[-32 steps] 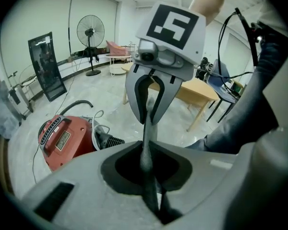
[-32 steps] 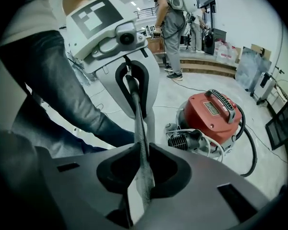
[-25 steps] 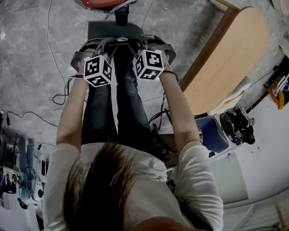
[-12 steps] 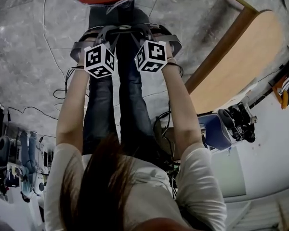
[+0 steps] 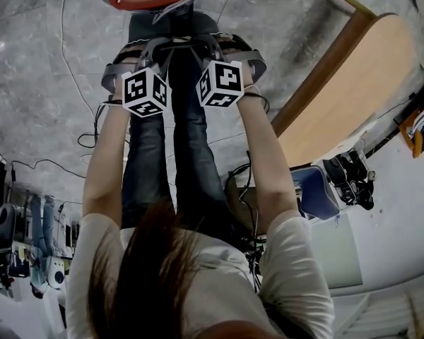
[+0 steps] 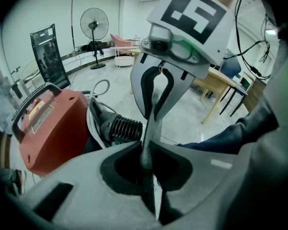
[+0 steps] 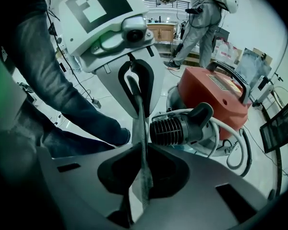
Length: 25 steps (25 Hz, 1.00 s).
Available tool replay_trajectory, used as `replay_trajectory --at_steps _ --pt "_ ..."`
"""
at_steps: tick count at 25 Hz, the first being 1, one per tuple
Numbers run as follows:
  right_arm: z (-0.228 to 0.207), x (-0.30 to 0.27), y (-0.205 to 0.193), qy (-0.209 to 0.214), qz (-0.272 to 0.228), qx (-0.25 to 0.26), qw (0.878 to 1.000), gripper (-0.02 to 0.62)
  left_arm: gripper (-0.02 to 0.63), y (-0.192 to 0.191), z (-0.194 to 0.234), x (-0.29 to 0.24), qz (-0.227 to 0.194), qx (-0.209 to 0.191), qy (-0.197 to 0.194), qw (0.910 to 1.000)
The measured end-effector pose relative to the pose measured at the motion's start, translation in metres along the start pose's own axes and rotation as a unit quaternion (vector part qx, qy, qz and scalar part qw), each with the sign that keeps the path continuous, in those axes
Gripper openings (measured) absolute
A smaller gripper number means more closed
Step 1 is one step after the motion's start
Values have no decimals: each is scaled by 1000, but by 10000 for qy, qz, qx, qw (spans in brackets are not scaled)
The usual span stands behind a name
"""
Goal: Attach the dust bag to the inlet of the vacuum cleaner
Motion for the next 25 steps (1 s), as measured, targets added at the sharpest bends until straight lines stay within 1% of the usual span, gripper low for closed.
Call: replay_trajectory --at_steps 12,25 --pt "-5 -1 2 -36 -12 123 9999 32 41 -1 2 0 -6 -5 185 9998" --pt "-17 1 -1 -89 21 306 9995 34 43 5 10 -2 -130 156 353 9992"
Point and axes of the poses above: the fingertips, and each gripper's own axes: x backward along the fingers, z to its left, y out of its top, the point moved 8 cm from there along x, backward along the fingers, and after that the axes turned 6 degrees about -y, right-handed, at the moved point
